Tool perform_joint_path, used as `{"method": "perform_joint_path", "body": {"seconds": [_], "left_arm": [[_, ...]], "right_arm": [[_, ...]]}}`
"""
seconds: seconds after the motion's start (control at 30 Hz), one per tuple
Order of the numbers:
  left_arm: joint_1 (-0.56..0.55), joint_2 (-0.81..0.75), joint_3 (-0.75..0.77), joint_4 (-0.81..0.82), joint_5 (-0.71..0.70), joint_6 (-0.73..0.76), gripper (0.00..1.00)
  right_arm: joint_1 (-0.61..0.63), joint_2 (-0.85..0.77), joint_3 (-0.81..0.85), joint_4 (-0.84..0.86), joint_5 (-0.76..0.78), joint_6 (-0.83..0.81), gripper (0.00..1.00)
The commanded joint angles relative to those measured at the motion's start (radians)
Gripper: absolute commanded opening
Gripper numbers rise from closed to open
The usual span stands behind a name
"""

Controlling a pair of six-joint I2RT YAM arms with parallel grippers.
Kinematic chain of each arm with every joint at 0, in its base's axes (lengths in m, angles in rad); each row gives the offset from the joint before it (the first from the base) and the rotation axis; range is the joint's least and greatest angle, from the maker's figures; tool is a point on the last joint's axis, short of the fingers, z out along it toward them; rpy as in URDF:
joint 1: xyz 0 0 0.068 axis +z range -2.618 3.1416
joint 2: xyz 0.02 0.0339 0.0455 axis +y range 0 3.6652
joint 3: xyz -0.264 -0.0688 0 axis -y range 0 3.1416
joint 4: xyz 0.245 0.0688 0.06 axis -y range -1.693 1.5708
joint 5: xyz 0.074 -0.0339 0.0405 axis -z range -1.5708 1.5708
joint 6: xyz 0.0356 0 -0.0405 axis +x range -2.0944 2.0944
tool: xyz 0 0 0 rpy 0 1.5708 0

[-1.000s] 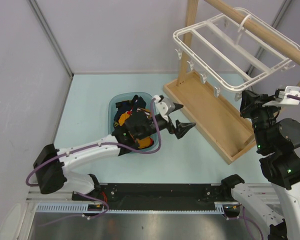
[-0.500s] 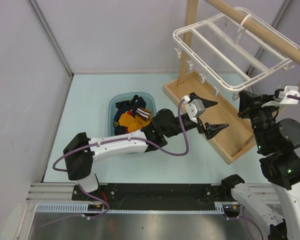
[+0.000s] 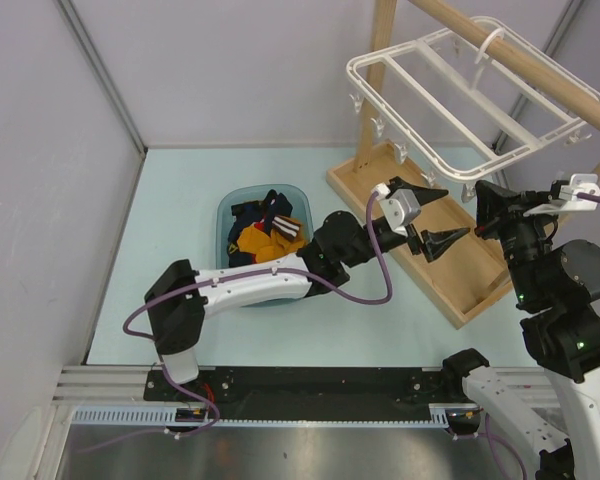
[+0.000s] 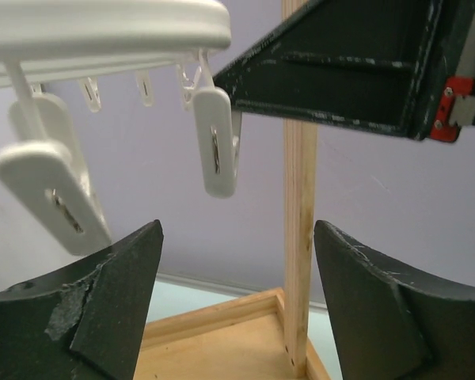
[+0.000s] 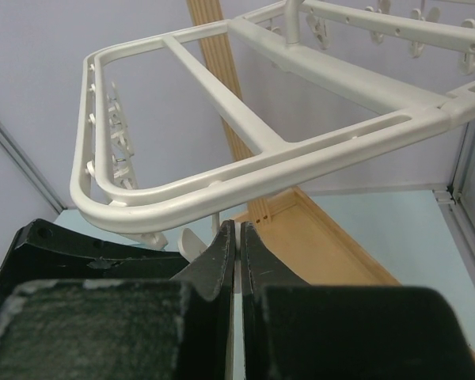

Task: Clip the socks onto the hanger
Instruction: Open the clamp at the hanger.

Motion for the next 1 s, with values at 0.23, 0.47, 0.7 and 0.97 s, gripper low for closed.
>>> {"method": "perform_joint_path", "body": {"seconds": [0.23, 0.47, 0.7, 0.97], "left_arm": [[0.001, 0.047, 0.119, 0.042, -0.03, -0.007, 0.65], [0.002, 0.058, 0.139, 0.043, -0.044, -0.012, 0.52], [0.002, 0.063, 0.144, 0.043, -0.047, -0.04, 0.34], [0.002, 0.047, 0.121, 0.048, -0.061, -0.058, 0.05]], "right_arm": [[0.002, -0.014, 0.035, 0.015, -0.027, 0.015, 0.0], [0.0, -0.014, 0.035, 0.01, -0.033, 0.019, 0.0], [0.0, -0.017, 0.035, 0.007, -0.042, 0.016, 0.0], [0.0, -0.043, 0.035, -0.01, -0.03, -0.007, 0.28]]}}
